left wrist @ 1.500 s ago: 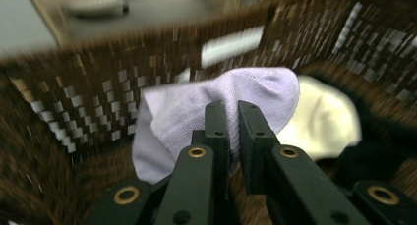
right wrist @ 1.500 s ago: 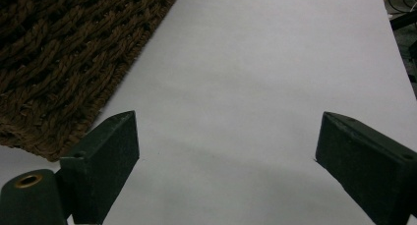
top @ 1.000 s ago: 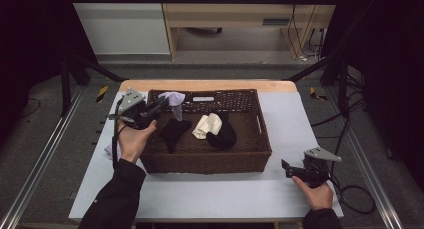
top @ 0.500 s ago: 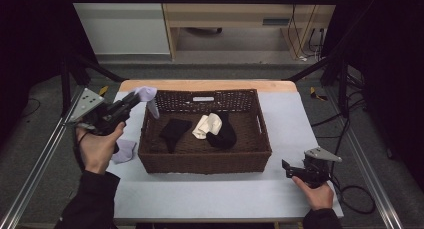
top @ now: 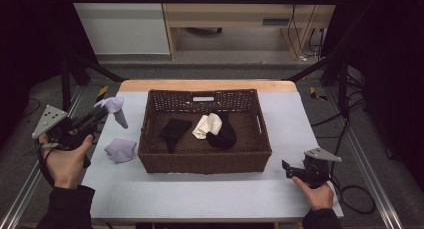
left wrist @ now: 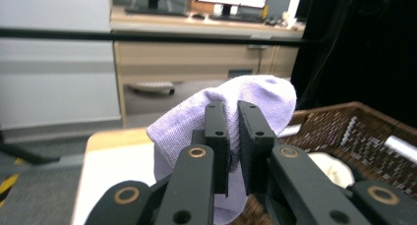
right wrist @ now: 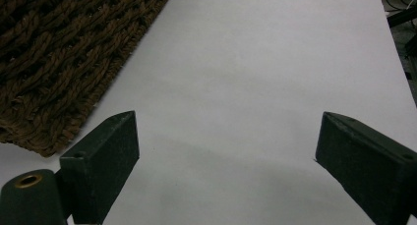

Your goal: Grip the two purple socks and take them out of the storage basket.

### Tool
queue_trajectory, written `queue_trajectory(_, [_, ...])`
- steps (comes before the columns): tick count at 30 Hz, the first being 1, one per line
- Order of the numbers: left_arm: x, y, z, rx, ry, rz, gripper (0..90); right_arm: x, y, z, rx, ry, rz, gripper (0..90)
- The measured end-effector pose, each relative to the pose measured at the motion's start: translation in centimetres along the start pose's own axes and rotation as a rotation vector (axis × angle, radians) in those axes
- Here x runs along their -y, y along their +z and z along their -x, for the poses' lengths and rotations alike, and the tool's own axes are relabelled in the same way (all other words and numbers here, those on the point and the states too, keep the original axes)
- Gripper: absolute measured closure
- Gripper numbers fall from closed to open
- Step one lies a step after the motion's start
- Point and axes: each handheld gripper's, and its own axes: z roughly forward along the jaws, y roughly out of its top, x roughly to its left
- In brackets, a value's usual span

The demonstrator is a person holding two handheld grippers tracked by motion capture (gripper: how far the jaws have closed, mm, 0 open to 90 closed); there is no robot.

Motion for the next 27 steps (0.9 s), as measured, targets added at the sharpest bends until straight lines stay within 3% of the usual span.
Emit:
queue_trajectory(7, [4.6, 0.3, -1.9, -0.03, -0.048, -0.097, 83.1, 0.0, 0.0, 0.0, 0.001, 0.001, -0.001, 9.6])
queue_trajectory(12, [7.0, 1.0, -2.2, -0.041, -0.066, -0.15, 83.1, 0.0, 0.0, 0.0, 0.001, 0.0, -0.001, 9.6])
queue_trajectory(27, [11.7, 2.4, -2.3, -0.056, -0.065, -0.294, 82.9, 0.1, -0.1, 0.0, 0.0, -0.009, -0.002, 9.6])
